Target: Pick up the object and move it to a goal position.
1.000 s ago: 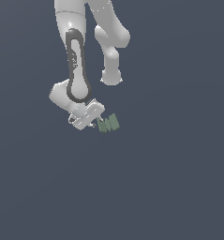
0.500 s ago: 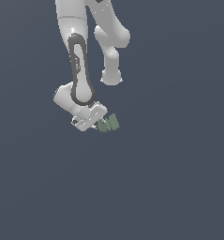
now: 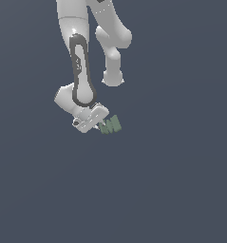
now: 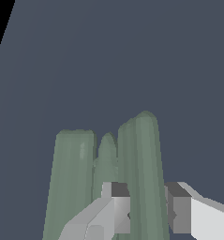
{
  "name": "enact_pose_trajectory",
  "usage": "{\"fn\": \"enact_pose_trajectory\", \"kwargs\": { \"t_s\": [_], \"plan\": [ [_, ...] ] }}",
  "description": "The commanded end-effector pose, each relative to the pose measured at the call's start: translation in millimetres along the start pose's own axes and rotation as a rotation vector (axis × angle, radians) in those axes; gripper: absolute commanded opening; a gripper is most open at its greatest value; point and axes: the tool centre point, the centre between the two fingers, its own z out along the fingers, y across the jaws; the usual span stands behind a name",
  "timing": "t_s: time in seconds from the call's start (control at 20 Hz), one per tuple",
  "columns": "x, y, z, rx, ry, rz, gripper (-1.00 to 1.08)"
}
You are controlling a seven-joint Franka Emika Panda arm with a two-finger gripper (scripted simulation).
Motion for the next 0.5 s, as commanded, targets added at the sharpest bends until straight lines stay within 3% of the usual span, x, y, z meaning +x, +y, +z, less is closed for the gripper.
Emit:
{"fn": "enact_pose_trajectory", "kwargs": {
  "t_s": [0.0, 0.45],
  "plan": [
    [-2, -1, 10, 0.012, -0.01, -0.004, -1.0],
    [5, -16, -5, 0.0, 0.0, 0.0, -1.0]
  ]
}}
